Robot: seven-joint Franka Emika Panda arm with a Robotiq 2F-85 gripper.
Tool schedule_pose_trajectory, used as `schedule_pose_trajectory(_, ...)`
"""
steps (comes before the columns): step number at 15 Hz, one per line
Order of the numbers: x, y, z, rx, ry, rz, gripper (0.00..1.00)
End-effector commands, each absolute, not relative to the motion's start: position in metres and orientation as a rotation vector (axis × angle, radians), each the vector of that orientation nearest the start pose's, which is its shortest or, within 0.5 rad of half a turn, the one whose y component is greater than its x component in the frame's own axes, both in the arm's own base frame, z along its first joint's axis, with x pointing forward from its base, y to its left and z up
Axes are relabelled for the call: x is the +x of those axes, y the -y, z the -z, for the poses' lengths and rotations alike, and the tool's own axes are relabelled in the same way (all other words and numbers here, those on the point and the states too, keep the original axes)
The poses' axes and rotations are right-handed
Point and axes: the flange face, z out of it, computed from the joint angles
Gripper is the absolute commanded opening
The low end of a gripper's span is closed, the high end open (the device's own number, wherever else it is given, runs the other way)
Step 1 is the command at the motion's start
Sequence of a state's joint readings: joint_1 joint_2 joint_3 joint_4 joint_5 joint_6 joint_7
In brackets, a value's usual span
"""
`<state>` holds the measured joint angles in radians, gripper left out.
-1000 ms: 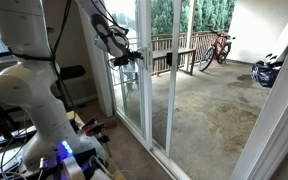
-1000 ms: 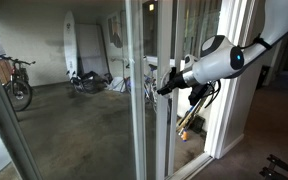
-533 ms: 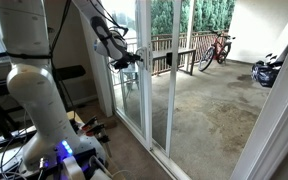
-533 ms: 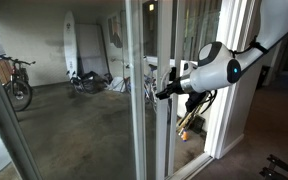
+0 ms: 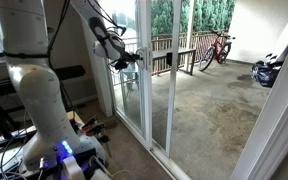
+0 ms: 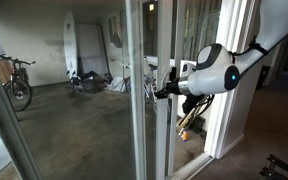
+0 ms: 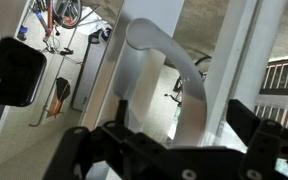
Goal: Slide the glass door to the right
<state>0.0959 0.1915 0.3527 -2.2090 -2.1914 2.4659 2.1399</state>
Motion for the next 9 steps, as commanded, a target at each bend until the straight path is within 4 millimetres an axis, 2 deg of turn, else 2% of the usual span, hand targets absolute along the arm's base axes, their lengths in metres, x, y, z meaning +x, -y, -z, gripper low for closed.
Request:
schedule_pose_trajectory(1, 0.4996, -0.2339, -0.3114, -2.751, 0.222, 1.975, 1.0)
schedule_pose_trajectory(4, 0.4967, -0.2267, -0.316, -2.751, 0.122, 1.999, 1.0)
schedule_pose_trajectory(9, 0.4949, -0.2266, -0.3139, -2.728, -0.03, 2.158, 1.0)
